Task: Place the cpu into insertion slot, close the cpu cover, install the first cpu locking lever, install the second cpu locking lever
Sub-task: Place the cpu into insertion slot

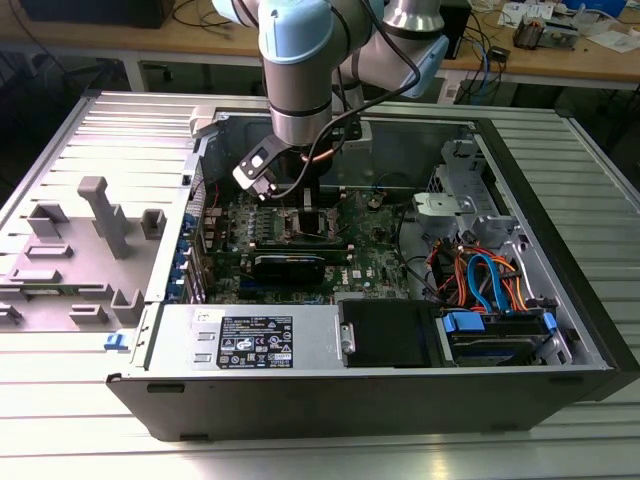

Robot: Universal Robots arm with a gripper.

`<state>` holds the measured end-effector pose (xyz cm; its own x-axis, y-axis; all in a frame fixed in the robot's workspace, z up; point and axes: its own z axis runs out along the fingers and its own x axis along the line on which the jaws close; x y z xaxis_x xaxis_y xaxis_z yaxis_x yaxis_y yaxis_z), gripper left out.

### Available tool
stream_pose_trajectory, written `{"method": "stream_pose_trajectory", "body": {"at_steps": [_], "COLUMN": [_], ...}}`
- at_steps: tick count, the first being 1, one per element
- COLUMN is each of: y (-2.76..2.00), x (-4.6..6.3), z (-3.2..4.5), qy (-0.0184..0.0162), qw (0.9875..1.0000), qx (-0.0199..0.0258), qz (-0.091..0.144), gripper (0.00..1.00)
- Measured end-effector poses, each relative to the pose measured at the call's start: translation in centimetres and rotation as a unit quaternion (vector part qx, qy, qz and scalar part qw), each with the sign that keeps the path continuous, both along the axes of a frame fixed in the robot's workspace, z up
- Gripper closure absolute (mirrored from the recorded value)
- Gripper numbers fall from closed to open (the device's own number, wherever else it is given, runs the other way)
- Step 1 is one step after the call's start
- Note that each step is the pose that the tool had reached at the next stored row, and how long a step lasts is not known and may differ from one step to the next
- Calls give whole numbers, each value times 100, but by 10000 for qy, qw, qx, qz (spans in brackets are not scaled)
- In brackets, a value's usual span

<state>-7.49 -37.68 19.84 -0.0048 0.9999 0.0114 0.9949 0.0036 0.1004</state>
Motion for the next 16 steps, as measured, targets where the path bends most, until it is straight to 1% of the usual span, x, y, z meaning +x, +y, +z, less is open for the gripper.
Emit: {"method": "stream_pose_trajectory", "body": {"at_steps": [5, 6, 13, 14, 15, 16], "y": [1, 0, 0, 0, -1, -1], "x": [3, 2, 2, 2, 4, 8], "z": [-2, 0, 0, 0, 2, 2], "qy": [-2, 0, 0, 0, 2, 4], "qw": [10000, 10000, 10000, 10000, 10000, 10000], "qx": [1, 1, 0, -1, -3, -2], "qz": [1, 0, 0, 0, 0, 0], "gripper": [45, 33, 33, 34, 40, 40]}}
